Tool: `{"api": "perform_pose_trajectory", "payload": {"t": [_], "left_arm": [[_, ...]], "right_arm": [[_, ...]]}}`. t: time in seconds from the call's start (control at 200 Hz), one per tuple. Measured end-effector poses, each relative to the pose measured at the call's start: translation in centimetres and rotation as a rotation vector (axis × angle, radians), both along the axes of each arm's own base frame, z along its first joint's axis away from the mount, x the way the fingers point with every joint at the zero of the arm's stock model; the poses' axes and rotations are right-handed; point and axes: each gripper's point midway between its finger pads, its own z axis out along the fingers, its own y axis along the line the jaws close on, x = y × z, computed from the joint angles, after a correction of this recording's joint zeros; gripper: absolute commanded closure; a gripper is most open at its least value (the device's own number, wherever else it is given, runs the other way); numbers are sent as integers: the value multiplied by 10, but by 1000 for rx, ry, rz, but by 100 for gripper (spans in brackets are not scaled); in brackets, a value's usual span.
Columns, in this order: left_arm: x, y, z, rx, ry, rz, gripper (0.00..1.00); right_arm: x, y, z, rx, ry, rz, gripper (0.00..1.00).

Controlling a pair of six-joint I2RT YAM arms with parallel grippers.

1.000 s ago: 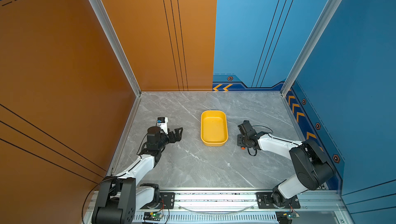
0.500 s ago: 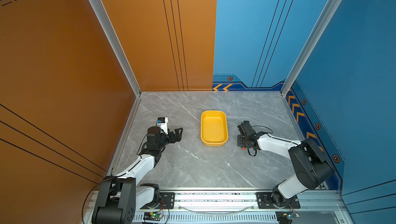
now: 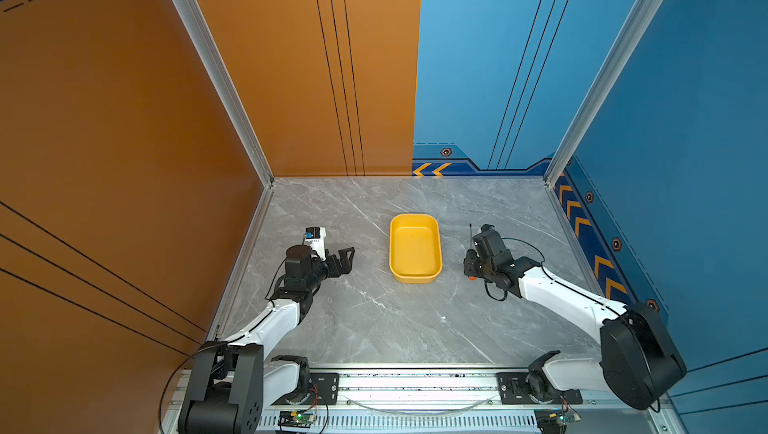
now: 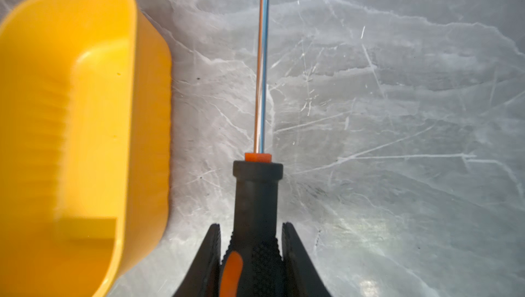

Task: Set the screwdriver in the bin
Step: 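Lift the screwdriver with the right gripper and carry it over the yellow bin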

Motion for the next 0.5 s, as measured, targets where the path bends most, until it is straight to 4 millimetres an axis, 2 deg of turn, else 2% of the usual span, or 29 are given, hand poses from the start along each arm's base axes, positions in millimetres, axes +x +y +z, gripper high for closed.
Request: {"api": "perform_pose_trajectory", "payload": {"t": [0.14, 0.32, 0.431, 0.501], "left_arm": [[0, 0, 0, 0, 0, 0, 2], [1, 0, 1, 0, -1, 0, 2], [1, 0, 0, 0, 1, 0, 2], [1, 0, 0, 0, 1, -1, 2]], "right_arm": [[0, 15, 35, 69, -87, 23, 100], [1, 62, 80, 100, -238, 104, 100], [12, 82, 96, 104, -283, 110, 100], [24, 95, 97, 88, -286, 109, 100]]}}
